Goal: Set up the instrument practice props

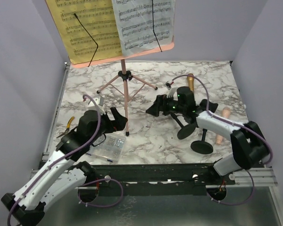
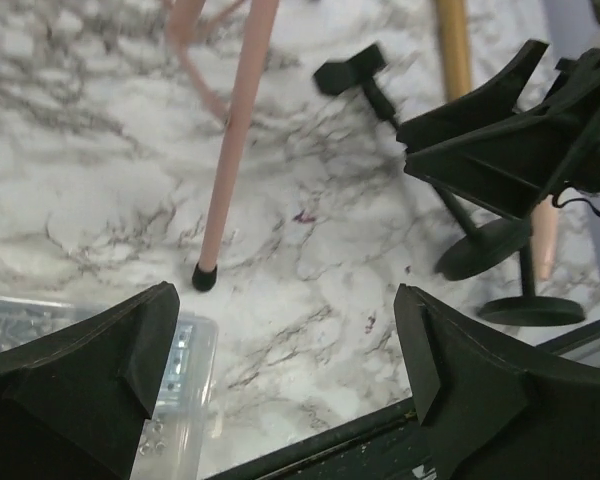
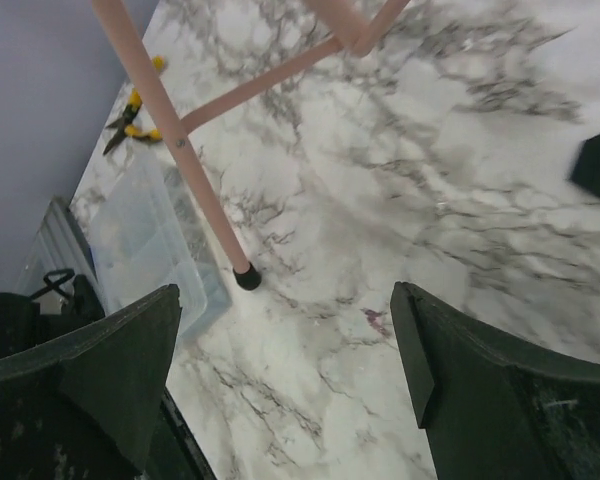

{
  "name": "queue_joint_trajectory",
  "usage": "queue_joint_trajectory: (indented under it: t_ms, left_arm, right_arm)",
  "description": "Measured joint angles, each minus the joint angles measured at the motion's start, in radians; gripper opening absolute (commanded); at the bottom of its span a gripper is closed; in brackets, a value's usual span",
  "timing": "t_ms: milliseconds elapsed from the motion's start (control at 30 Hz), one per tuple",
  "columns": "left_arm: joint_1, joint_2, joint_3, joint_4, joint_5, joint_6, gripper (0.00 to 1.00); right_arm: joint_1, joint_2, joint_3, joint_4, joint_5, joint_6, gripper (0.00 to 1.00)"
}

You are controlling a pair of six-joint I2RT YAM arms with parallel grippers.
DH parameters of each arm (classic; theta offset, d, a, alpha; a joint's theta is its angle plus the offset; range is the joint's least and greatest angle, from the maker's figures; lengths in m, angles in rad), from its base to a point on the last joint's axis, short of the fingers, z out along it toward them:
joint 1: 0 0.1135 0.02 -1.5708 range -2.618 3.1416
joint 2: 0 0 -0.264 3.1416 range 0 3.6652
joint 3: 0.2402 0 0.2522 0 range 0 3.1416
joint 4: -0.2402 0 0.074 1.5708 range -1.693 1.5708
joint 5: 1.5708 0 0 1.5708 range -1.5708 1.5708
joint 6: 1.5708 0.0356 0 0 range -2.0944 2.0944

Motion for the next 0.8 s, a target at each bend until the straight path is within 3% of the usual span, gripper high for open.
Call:
queue_joint_trajectory:
  t_ms: [167, 233, 333, 467, 800]
  left_arm:
    - [0.005, 0.179, -0.078, 0.014, 0.003, -0.093, 0.95]
    - [0.01, 0.268, -0.054, 0.029, 0.001, -0.094, 0.93]
    - [0.032, 0.365, 0.002, 0.051, -0.002, -0.078, 0.81]
    - [0.1, 0.476, 0.097, 0.098, 0.002, -0.034, 0.79]
    - [0.228, 0.508, 0.124, 0.13, 0.0, 0.083, 0.8]
  right_arm:
    - [0.134, 0.232, 0.002, 0.212, -0.046, 0.113, 0.79]
    - [0.178, 0.295, 0.002, 0.285, -0.047, 0.139, 0.76]
    - [0.238, 0.374, 0.008, 0.375, -0.041, 0.155, 0.71]
    - [0.299, 0.457, 0.022, 0.478, -0.006, 0.156, 0.61]
    - [0.404, 0.571, 0.041, 0.615, 0.136, 0.093, 0.25]
